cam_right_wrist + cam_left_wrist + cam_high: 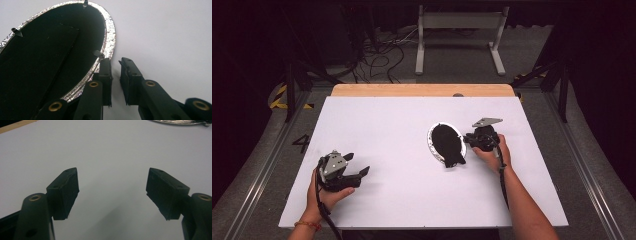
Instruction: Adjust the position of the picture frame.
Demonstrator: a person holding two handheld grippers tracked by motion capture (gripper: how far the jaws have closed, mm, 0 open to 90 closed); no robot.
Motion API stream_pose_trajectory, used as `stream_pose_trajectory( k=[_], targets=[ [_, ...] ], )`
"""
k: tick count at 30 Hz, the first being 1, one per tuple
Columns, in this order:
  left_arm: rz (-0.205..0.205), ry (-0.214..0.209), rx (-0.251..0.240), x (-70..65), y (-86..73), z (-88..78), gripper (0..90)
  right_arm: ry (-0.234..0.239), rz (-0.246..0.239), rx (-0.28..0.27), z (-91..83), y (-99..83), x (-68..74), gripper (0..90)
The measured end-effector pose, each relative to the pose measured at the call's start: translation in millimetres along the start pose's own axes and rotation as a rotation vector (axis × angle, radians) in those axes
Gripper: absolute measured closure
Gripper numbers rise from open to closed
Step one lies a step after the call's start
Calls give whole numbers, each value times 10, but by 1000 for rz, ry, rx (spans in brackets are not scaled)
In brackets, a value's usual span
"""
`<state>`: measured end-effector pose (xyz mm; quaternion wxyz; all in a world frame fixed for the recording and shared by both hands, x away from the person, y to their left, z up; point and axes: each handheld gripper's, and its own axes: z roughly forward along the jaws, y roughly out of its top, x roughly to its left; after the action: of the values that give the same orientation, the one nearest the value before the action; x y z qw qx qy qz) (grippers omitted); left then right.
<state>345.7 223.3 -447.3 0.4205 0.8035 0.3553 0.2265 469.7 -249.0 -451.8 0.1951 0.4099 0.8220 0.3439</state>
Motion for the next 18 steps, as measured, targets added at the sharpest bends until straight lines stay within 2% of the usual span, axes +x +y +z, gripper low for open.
stream_pose_trajectory(
  k=[2,7,8,11,14,18],
  targets=[
    [13,-13,3,-9,7,13,318,8,14,-5,7,-9,-19,785],
    [30,-34,12,-33,18,27,440,23,-5,-6,18,-3,-7,868],
    [33,-48,12,-33,20,25,503,29,-7,-2,15,-3,-2,892],
    [48,-62,12,-34,28,31,577,55,-14,-1,14,-4,9,900],
    [57,-67,21,-36,31,34,606,79,-23,3,8,-7,45,900],
    [48,-59,23,-35,28,26,616,91,-56,12,3,3,124,900]
  ],
)
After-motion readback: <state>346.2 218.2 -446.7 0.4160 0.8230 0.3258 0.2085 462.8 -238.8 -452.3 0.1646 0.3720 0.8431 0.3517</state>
